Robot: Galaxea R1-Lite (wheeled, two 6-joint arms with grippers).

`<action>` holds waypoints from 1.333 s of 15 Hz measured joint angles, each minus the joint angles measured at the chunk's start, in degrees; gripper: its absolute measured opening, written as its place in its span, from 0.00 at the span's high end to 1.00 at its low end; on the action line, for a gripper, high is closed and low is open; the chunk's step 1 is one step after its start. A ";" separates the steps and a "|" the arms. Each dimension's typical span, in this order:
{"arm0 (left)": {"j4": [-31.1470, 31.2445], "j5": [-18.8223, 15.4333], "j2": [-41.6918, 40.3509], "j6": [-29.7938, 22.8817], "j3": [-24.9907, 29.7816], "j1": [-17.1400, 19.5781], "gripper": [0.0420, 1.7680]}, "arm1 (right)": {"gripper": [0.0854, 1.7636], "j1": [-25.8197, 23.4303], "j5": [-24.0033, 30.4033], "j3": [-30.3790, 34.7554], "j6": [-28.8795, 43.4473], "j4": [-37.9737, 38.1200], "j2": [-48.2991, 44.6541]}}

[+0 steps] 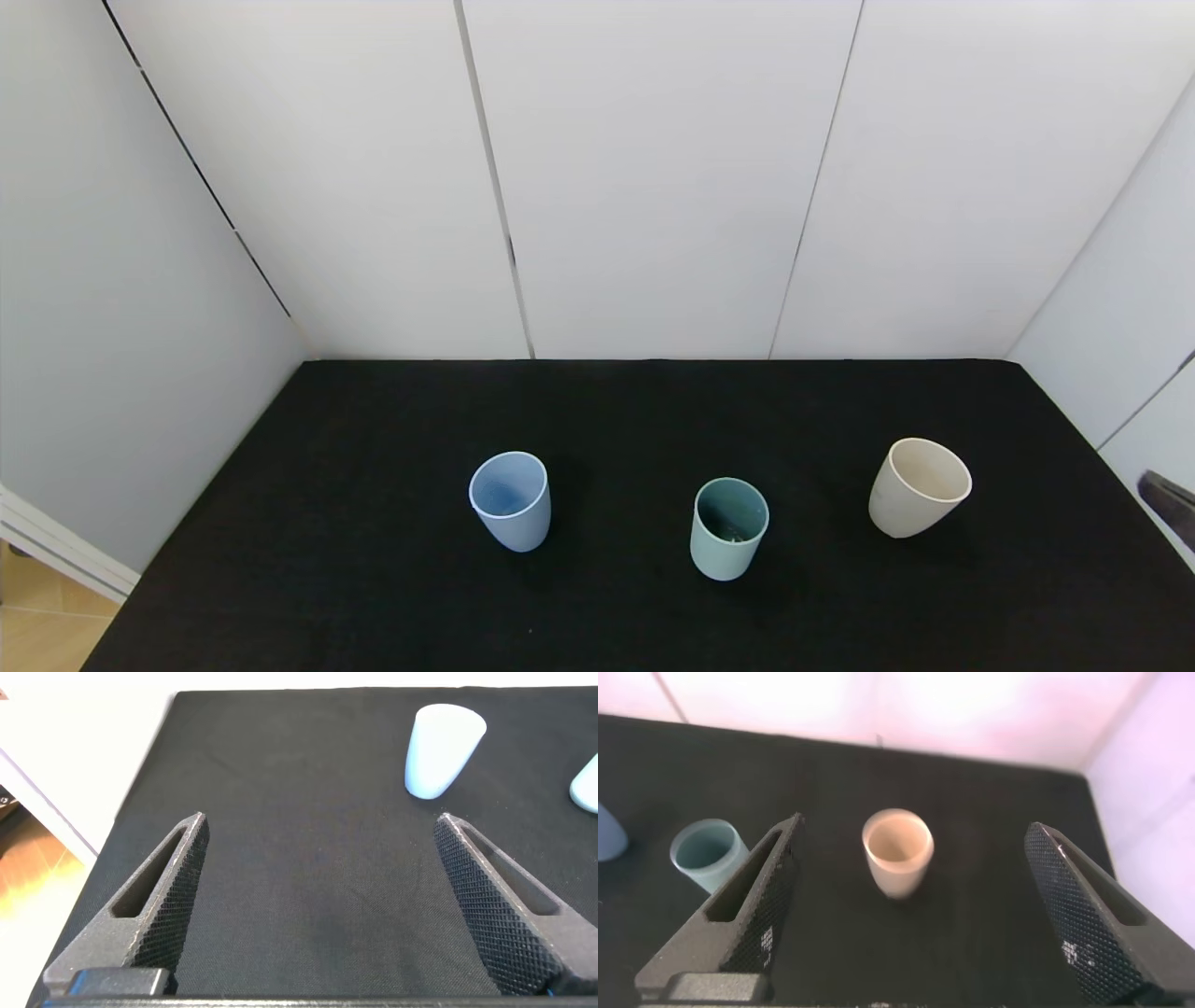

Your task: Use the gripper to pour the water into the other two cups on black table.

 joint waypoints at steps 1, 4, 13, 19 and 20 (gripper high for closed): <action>0.02 -0.02 0.02 0.00 0.00 0.00 0.03 | 0.04 -1.61 0.16 3.06 0.63 0.01 -3.83; 0.02 0.00 0.02 0.00 0.00 0.00 0.03 | 0.04 -4.67 0.20 8.91 1.65 -0.05 -15.56; 0.02 -0.02 0.02 0.00 0.00 0.00 0.03 | 0.04 -6.95 -3.30 19.58 -1.55 0.50 -36.74; 0.00 0.00 0.00 0.02 0.00 0.00 0.03 | 0.04 -7.97 -1.83 20.46 -1.07 15.91 -46.45; 0.00 0.00 0.00 0.02 0.00 0.00 0.03 | 0.04 -8.02 -0.13 20.46 -0.09 19.52 -47.10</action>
